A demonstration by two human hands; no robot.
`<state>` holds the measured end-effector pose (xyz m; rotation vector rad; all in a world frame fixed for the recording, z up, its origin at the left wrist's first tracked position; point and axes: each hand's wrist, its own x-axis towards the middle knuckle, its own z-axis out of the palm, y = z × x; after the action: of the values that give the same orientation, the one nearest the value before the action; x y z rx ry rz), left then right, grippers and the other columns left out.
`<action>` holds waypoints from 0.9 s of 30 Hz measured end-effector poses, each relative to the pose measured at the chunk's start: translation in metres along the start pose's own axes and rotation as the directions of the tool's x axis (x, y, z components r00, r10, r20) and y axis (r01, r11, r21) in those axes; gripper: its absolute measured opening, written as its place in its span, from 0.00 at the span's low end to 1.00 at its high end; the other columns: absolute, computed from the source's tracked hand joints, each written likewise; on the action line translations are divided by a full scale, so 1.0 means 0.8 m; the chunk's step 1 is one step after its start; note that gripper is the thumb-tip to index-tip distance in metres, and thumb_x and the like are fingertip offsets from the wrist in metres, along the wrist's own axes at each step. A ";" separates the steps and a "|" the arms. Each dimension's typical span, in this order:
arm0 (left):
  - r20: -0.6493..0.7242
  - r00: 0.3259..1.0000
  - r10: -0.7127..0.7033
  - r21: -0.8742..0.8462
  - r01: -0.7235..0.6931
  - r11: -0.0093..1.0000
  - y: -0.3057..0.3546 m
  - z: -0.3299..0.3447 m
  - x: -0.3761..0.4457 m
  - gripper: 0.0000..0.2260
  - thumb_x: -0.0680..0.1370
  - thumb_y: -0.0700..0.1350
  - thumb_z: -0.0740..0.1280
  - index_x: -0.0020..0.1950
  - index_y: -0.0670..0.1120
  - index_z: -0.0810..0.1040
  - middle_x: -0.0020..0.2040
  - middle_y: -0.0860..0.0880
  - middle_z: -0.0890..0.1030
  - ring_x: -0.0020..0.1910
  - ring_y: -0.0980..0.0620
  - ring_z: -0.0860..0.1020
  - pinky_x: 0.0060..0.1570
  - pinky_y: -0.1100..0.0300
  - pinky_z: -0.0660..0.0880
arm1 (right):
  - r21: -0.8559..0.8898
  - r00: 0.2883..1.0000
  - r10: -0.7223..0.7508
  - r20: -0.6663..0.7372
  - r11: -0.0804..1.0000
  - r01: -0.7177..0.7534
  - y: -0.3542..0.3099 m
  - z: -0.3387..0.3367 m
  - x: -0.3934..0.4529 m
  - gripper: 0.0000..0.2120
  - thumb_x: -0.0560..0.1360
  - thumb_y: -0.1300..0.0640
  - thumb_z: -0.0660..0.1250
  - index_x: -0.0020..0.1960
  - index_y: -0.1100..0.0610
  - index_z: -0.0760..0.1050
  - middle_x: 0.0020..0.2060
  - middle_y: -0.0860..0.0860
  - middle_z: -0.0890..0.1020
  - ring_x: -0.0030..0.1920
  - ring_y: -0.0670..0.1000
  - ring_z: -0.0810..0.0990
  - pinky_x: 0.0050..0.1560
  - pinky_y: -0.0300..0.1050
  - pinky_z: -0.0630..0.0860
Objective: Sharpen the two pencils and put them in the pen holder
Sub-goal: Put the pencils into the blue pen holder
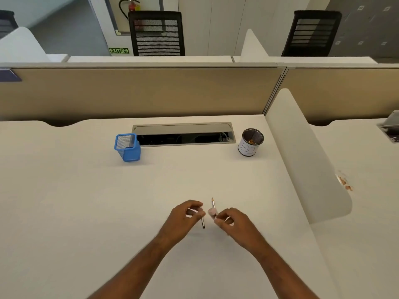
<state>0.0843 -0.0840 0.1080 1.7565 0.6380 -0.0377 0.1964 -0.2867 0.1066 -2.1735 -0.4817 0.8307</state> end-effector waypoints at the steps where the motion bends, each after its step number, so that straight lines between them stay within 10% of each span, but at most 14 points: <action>1: -0.063 0.997 -0.040 0.023 0.041 0.999 -0.002 0.002 0.005 0.06 0.80 0.49 0.77 0.56 0.53 0.85 0.49 0.54 0.87 0.46 0.55 0.84 0.48 0.64 0.81 | -0.035 0.998 0.027 -0.055 0.999 -0.029 0.009 -0.001 0.006 0.07 0.76 0.44 0.74 0.46 0.47 0.81 0.46 0.45 0.84 0.42 0.45 0.84 0.46 0.46 0.82; 9: -0.186 0.946 -0.264 0.264 0.307 0.914 -0.018 0.025 0.048 0.11 0.78 0.55 0.76 0.47 0.50 0.79 0.42 0.54 0.82 0.45 0.48 0.82 0.45 0.56 0.76 | -0.286 0.958 0.108 -0.264 0.940 -0.185 0.041 -0.026 0.038 0.14 0.76 0.45 0.72 0.42 0.54 0.77 0.37 0.48 0.83 0.41 0.54 0.82 0.43 0.49 0.77; 27: -0.122 0.977 -0.175 0.647 0.212 0.732 -0.002 0.032 0.070 0.12 0.80 0.47 0.66 0.57 0.41 0.82 0.56 0.42 0.86 0.55 0.39 0.85 0.52 0.51 0.80 | -0.316 0.964 0.105 -0.245 0.931 -0.181 0.052 -0.027 0.066 0.16 0.77 0.41 0.71 0.39 0.49 0.72 0.39 0.48 0.81 0.40 0.52 0.79 0.39 0.46 0.70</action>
<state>0.1390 -0.0847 0.0791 2.3703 0.9234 -0.4114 0.2529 -0.2955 0.0645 -2.6094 -0.3727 0.5990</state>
